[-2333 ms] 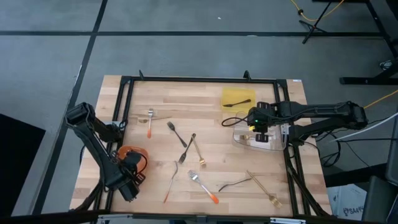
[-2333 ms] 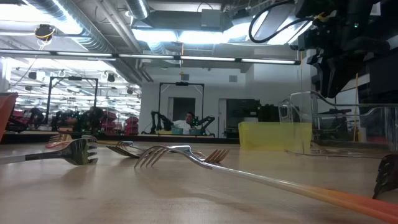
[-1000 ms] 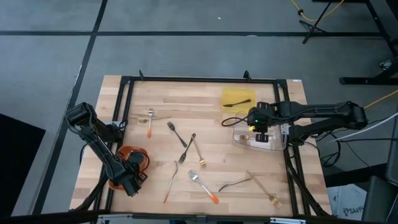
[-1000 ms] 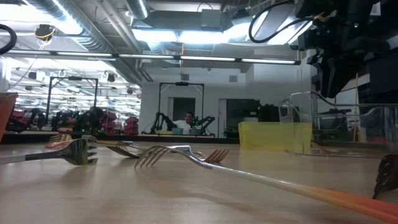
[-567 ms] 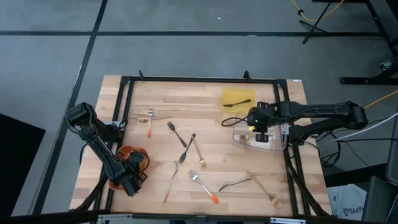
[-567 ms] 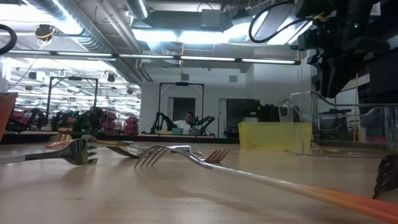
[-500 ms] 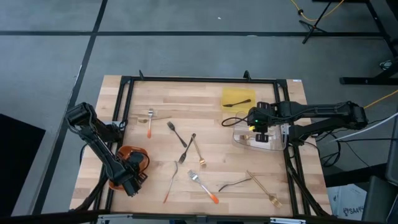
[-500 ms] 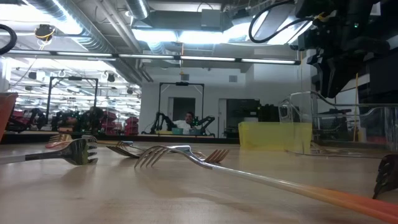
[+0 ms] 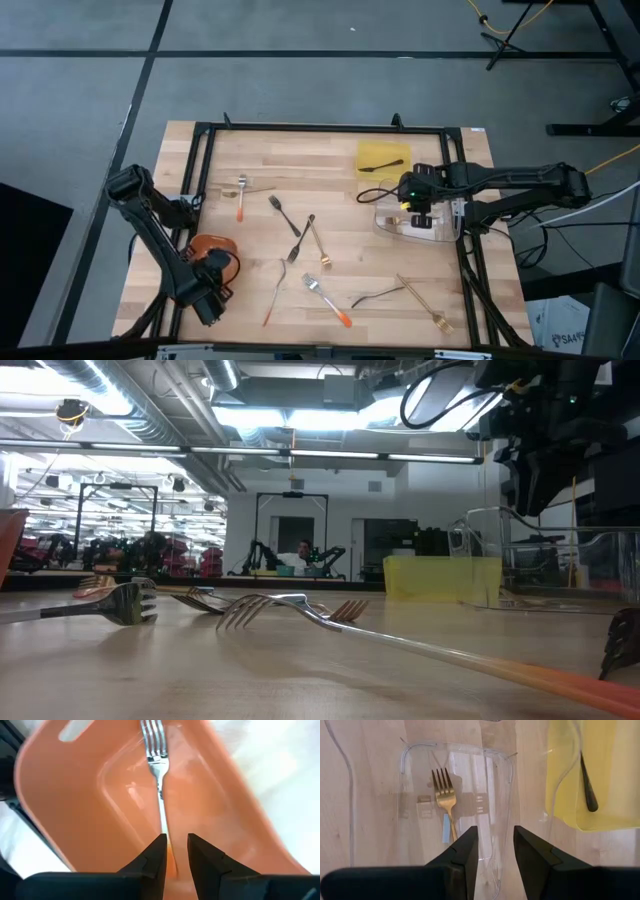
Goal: Sort silverware by color (type)
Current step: Put the black fork into the yellow bin
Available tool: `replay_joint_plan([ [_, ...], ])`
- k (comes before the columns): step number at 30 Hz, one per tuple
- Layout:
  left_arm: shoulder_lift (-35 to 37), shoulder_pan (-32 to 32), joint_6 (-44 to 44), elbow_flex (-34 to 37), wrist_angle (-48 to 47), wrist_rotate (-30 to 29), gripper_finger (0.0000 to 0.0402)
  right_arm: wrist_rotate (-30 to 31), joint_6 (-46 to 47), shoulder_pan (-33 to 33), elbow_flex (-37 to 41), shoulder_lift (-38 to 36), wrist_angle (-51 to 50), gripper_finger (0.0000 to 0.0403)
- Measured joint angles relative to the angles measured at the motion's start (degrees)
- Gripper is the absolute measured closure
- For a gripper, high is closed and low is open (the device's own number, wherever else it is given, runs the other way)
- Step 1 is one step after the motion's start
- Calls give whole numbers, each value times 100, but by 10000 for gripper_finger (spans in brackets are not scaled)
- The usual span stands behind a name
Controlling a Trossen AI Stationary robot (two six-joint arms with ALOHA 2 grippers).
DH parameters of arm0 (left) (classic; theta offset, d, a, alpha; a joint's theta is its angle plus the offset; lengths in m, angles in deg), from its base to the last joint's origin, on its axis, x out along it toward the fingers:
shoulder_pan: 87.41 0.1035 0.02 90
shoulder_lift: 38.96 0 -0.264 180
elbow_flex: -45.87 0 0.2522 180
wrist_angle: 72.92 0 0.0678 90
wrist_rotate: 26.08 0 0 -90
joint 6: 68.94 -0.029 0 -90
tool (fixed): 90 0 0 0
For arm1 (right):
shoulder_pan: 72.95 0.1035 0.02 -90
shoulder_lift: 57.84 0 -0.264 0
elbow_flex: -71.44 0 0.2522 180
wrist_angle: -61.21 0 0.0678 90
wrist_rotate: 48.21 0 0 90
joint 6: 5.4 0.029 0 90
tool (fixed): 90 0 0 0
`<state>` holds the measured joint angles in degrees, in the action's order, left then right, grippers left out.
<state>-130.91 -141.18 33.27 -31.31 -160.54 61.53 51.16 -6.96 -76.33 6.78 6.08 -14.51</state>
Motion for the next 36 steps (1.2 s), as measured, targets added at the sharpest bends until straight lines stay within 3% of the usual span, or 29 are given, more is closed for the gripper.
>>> replay_joint_plan([
  [5,0,1,-373,-735,-332,-542,330,-218,-1,1,-395,2,-27,288],
  [11,2,147,-1105,-1341,-325,-1962,330,-558,312,5,-930,0,14,288],
  [17,4,530,-1905,-1449,-168,-3145,330,-686,670,357,-1146,-2,121,288],
  [26,4,1437,-3540,-1449,443,-3267,330,-443,1478,1915,-1144,2,649,288],
  [36,4,2356,-5662,-1449,1536,-3264,330,-199,1824,3493,-1142,445,2133,288],
])
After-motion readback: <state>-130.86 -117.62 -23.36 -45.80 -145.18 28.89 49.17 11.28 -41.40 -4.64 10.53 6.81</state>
